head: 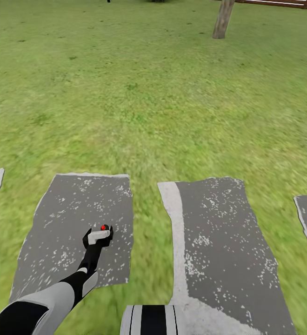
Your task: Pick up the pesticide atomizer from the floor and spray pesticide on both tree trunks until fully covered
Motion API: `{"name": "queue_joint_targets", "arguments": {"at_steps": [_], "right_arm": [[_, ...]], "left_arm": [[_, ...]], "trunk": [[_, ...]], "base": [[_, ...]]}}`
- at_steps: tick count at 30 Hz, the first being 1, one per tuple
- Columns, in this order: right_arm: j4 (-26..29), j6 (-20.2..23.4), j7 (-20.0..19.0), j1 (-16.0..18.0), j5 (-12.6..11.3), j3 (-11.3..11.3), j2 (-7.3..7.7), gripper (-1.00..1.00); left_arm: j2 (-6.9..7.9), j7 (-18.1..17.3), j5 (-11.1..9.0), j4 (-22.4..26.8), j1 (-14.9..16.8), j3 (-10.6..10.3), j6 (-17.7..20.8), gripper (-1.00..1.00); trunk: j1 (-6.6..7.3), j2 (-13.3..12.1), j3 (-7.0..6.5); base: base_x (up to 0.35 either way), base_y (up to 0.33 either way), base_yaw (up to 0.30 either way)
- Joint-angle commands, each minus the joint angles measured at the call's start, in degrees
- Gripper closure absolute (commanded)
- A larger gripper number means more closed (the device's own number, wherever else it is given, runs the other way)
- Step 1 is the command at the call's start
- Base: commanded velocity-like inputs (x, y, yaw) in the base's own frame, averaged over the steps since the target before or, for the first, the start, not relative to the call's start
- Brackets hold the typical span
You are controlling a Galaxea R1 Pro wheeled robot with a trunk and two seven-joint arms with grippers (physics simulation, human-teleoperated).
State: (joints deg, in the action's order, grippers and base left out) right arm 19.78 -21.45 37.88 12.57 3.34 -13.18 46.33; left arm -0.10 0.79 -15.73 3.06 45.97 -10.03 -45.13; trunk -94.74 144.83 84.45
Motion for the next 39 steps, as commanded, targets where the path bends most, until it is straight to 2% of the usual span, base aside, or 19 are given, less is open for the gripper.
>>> {"name": "queue_joint_targets", "arguments": {"at_steps": [1,6,10,26,32,35,39], "right_arm": [[0.0,0.0,0.0,0.0,0.0,0.0,0.00,-1.00],[0.0,-0.1,0.0,0.0,0.2,0.0,-0.65,-1.00],[0.1,-0.2,0.2,0.0,0.2,0.0,-0.91,-1.00],[0.1,-0.2,0.3,0.0,0.3,0.0,-0.97,-1.00],[0.1,-0.2,0.3,0.0,0.3,0.0,-0.97,-1.00],[0.1,-0.2,0.3,0.0,0.3,0.0,-0.97,-1.00],[0.1,-0.2,0.3,0.0,0.3,0.0,-0.97,-1.00]], "left_arm": [[0.01,0.0,0.0,0.0,0.0,0.0,0.0,-1.00],[0.01,0.0,0.0,0.0,0.0,0.0,0.0,-1.00],[0.01,0.0,0.0,0.0,0.0,0.0,0.0,-1.00],[0.01,0.0,0.0,0.1,0.0,-0.1,0.0,-1.00],[0.01,0.0,0.0,0.1,0.0,-0.3,0.0,-1.00],[0.01,0.0,0.0,1.5,0.0,-0.4,-0.1,-1.00],[0.01,0.0,0.1,4.4,0.0,-0.2,-0.1,-1.00]], "trunk": [[0.00,0.0,0.00],[0.00,0.0,0.00],[-0.08,0.0,0.66],[-0.28,0.1,2.44],[-0.28,0.1,2.44],[-0.36,0.2,3.10],[-0.36,0.2,3.10]], "base": [[0.000,0.000,0.000],[0.000,0.000,0.000],[0.000,0.000,0.000],[0.000,0.000,0.000],[0.000,0.000,0.000],[0.000,0.000,0.000],[0.000,0.000,0.000]]}}
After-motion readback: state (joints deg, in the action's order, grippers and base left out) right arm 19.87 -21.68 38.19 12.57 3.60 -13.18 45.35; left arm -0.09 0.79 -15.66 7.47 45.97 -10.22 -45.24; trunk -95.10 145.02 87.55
